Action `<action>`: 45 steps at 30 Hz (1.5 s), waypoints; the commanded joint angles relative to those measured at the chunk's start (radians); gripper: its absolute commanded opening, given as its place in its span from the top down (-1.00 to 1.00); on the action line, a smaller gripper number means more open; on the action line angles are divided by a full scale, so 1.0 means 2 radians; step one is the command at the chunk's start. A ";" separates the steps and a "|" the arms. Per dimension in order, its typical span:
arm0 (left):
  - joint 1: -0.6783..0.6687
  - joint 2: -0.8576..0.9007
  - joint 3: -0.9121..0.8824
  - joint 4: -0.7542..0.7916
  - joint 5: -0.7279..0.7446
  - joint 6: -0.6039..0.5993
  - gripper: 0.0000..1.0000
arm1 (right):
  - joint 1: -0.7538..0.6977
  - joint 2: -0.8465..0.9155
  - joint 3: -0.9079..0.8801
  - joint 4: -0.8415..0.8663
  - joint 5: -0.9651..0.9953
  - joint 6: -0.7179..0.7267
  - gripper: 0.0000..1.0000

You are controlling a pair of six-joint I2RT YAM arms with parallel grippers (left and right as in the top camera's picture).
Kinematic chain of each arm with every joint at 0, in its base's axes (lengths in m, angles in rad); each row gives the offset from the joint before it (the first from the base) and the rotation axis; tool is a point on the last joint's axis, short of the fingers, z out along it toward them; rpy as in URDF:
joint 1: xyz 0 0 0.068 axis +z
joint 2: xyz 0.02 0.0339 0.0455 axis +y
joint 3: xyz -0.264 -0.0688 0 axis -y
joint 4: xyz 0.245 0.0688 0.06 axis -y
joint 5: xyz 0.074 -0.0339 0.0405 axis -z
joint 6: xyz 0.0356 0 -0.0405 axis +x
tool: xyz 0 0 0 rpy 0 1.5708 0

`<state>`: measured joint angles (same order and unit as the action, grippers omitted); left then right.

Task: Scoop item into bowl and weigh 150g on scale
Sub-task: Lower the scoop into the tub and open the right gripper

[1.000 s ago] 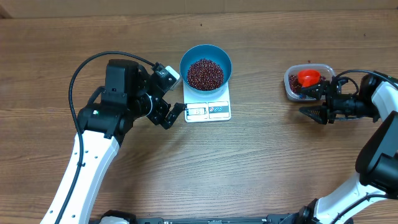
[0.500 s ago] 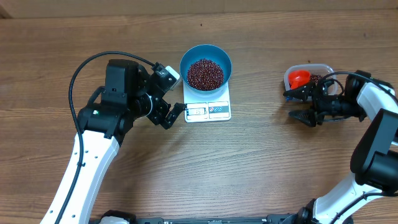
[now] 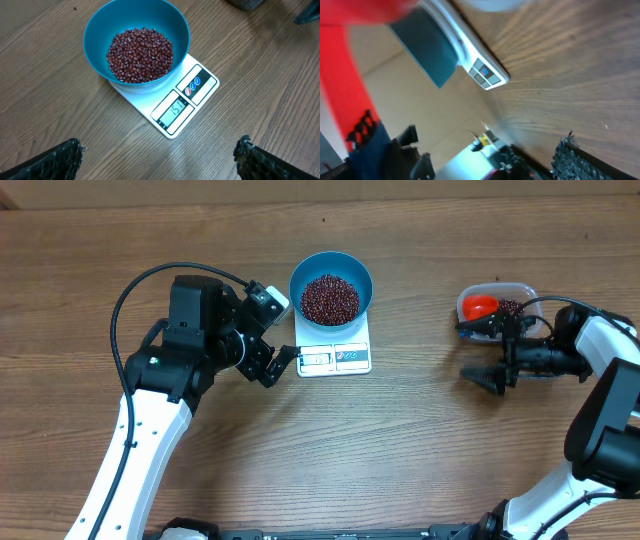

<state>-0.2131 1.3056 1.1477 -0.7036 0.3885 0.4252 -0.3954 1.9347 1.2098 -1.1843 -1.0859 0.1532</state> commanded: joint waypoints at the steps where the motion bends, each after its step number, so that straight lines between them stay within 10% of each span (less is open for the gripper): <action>1: 0.005 0.001 0.002 0.000 0.002 -0.003 -0.99 | -0.010 0.001 -0.009 -0.002 0.029 0.027 -1.00; 29: 0.005 0.001 0.002 0.000 0.002 -0.003 -0.99 | -0.033 -0.141 0.121 -0.020 0.198 0.110 -1.00; 45: 0.005 0.001 0.002 0.000 0.002 -0.003 -0.99 | 0.146 -0.226 0.120 0.022 0.398 0.469 -0.86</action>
<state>-0.2131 1.3056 1.1477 -0.7036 0.3889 0.4252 -0.1658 1.5749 1.4509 -1.1473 -0.4770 0.8646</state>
